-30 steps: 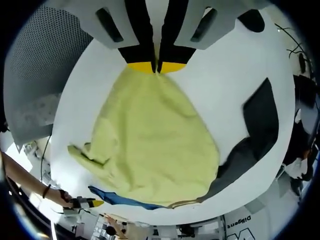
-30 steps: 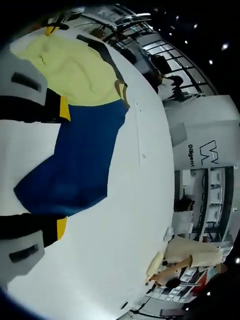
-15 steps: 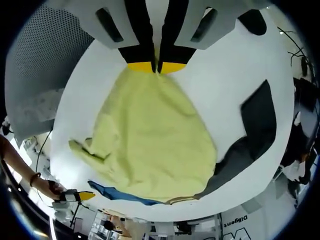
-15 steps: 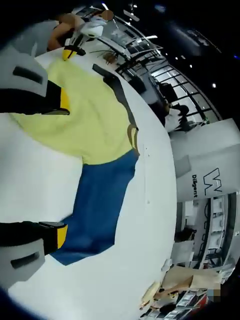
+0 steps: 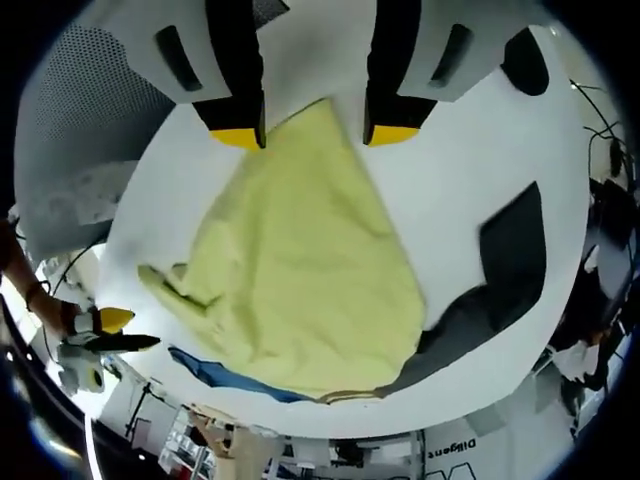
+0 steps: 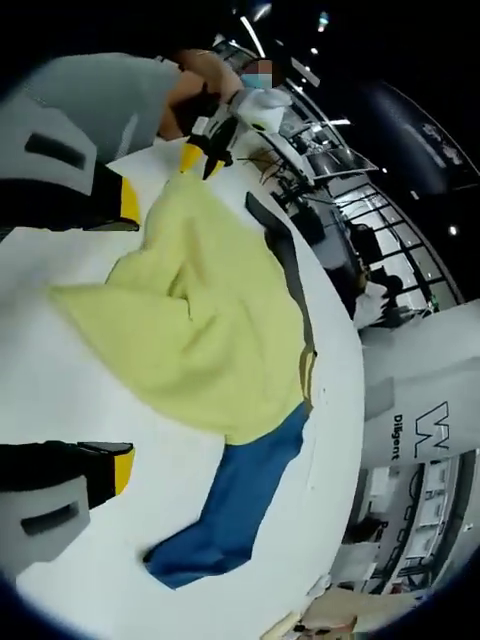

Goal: Fold the garment on the visible template until the final outline fits inside the template.

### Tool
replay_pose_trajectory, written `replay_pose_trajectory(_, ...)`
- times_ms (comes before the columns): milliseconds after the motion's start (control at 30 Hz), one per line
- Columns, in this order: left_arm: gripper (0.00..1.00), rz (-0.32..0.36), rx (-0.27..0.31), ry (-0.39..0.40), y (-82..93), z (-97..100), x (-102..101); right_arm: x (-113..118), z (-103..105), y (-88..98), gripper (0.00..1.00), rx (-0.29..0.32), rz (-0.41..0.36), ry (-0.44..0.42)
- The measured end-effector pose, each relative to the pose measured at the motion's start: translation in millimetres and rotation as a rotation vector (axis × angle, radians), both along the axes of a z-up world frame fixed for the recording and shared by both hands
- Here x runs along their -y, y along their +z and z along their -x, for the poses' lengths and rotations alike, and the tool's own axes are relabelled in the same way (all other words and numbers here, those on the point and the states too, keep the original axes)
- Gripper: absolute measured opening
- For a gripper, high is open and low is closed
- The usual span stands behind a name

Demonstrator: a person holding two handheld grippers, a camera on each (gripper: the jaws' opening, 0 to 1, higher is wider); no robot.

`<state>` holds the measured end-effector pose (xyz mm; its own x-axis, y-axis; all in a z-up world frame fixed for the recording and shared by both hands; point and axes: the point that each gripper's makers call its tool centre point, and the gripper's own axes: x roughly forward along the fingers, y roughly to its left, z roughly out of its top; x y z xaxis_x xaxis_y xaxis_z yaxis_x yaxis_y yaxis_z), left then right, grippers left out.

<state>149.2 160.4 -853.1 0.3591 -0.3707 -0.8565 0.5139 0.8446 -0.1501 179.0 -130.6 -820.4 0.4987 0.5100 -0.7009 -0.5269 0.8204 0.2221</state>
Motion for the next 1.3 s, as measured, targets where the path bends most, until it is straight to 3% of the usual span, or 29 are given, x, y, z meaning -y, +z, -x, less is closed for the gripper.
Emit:
replay_pose_trajectory(233,0.39,0.012,0.005,0.015,4.7,6.3,-1,-14,21,-7.3,0.73,-0.028,-0.009,0.049)
replay_pose_trajectory(433,0.56,0.003,0.019,0.023,9.4,11.0,2,-14,32,-20.1,0.61,-0.057,0.043,0.055)
replay_pose_trajectory(567,0.59,0.015,0.042,0.016,18.7,12.5,6,-14,39,-28.6,0.49,-0.087,0.054,0.052)
replay_pose_trajectory(800,0.76,0.063,0.059,0.017,31.0,19.1,19,-14,43,-38.8,0.32,-0.081,0.083,0.087)
replay_pose_trajectory(1067,0.92,0.091,0.138,0.016,45.4,14.3,26,-13,41,-42.0,0.16,-0.079,0.075,0.092)
replay_pose_trajectory(1300,0.95,0.126,0.174,0.040,51.8,10.4,27,-16,38,-36.1,0.00,-0.040,0.063,0.109)
